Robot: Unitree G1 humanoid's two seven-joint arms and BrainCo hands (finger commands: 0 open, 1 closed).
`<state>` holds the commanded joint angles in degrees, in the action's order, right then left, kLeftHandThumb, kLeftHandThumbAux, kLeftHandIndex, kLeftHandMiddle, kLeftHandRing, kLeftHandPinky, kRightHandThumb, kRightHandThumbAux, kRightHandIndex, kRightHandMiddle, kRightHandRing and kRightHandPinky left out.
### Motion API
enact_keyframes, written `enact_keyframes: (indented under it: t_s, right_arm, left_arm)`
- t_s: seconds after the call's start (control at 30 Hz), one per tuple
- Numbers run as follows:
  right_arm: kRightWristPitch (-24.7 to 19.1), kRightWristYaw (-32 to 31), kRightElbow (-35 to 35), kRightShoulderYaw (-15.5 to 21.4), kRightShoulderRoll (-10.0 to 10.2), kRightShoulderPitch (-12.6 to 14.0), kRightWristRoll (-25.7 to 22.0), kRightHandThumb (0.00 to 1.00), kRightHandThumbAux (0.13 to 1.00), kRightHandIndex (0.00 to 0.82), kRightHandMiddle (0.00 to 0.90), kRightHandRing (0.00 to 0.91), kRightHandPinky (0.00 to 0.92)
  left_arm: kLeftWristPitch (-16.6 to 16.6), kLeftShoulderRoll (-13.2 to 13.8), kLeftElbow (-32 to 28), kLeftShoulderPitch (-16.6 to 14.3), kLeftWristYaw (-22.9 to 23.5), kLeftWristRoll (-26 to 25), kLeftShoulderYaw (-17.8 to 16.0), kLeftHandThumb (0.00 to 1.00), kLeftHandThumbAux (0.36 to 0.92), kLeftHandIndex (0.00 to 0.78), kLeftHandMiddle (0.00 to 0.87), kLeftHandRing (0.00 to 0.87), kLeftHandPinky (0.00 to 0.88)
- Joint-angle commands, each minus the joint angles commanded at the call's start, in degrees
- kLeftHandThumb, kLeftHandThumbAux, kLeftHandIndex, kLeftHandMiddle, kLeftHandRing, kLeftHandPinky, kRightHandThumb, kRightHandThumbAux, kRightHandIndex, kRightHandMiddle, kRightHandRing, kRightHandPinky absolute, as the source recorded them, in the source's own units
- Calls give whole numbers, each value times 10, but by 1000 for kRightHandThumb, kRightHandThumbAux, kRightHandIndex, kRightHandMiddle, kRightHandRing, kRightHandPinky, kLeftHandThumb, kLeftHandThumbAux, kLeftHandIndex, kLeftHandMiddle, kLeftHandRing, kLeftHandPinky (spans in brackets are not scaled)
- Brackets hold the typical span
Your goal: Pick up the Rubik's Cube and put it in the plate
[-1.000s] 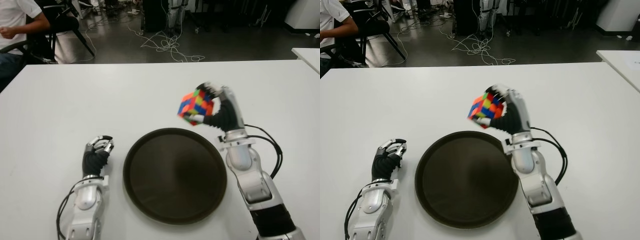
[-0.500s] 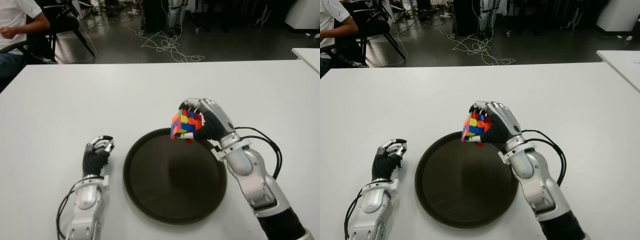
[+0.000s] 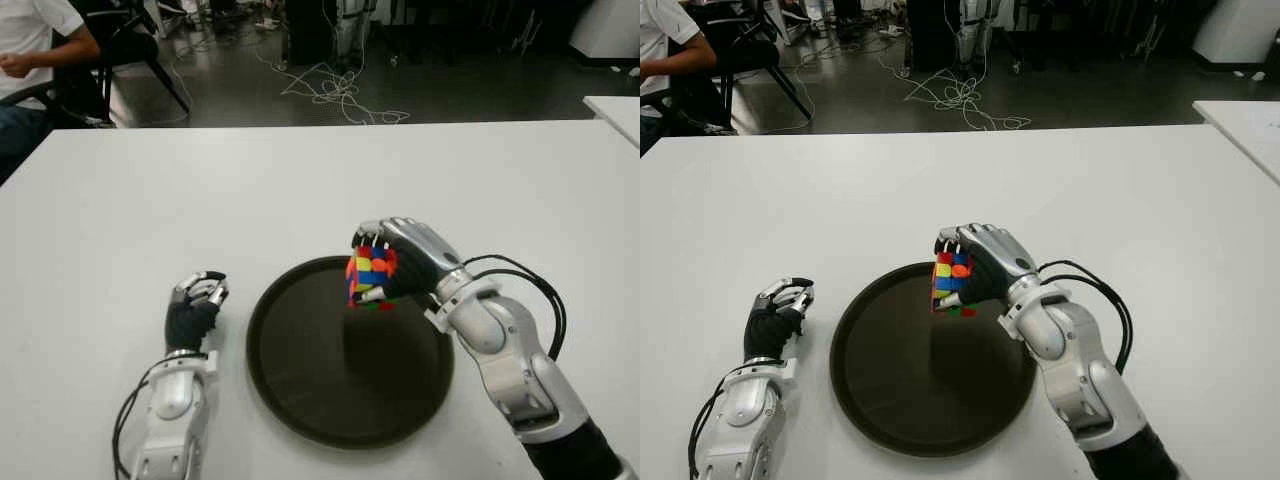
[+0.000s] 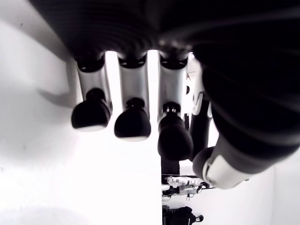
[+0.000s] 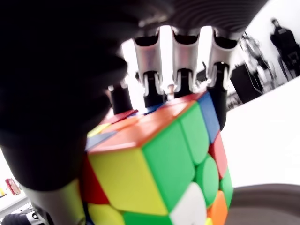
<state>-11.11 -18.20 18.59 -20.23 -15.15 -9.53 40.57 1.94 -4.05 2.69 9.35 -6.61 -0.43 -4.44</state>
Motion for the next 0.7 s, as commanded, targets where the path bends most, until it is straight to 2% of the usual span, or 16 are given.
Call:
enact_keyframes:
  t_s: [0.7]
  right_arm:
    - [11, -24, -19, -15, -16, 3, -7, 2, 914, 675, 787, 794, 778]
  left_arm:
    - [1, 3, -4, 3, 3, 5, 5, 710, 704, 444, 813, 820, 807]
